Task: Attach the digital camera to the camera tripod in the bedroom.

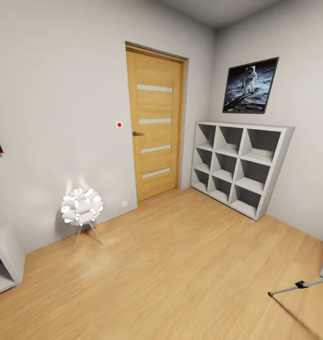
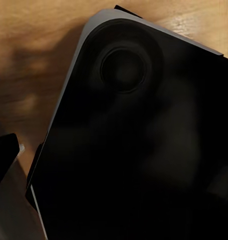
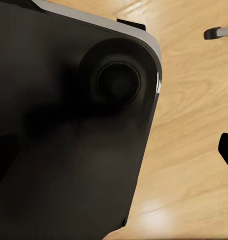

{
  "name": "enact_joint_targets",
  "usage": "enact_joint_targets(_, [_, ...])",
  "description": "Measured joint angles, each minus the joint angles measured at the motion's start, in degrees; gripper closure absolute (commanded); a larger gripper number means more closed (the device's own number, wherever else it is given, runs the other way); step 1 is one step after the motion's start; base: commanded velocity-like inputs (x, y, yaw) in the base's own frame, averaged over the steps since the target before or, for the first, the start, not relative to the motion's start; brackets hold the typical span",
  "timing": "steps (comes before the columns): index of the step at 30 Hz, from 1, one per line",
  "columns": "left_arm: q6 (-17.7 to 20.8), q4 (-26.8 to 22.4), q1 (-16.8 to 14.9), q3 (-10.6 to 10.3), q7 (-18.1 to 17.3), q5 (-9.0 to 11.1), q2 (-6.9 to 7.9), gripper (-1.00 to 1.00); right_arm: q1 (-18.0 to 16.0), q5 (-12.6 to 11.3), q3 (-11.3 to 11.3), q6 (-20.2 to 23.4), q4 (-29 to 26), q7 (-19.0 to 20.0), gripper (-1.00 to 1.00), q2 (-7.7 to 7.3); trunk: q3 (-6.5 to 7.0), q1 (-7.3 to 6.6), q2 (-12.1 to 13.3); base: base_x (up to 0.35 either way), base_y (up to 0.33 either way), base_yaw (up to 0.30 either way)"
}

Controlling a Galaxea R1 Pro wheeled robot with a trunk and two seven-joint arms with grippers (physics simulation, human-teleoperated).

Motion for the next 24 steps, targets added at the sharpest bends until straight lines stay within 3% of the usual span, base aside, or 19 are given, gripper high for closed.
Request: enact_joint_targets(24, [-0.05,-0.01,-0.01,0.45,0.0,0.42,0.0,-1.0,0.0,-0.16,0.0,0.09,0.04,0.02,-1.0,0.17,0.0,0.0,0.0,0.0,0.0,-0.279])
